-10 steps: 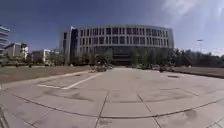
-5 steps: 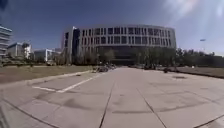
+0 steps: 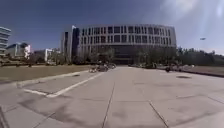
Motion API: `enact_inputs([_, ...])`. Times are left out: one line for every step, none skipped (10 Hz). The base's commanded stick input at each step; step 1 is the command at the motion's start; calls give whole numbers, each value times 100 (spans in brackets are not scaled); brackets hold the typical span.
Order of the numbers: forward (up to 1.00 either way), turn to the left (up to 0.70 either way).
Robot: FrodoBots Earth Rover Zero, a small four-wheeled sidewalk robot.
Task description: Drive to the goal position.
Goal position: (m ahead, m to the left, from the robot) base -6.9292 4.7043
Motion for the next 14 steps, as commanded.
enact_inputs([70, 1])
enact_inputs([70, 1])
enact_inputs([70, 1])
enact_inputs([70, 1])
enact_inputs([70, 1])
enact_inputs([70, 1])
enact_inputs([70, 1])
enact_inputs([70, 1])
enact_inputs([70, 1])
enact_inputs([70, 1])
enact_inputs([70, 1])
enact_inputs([70, 1])
enact_inputs([70, 1])
enact_inputs([70, 1])
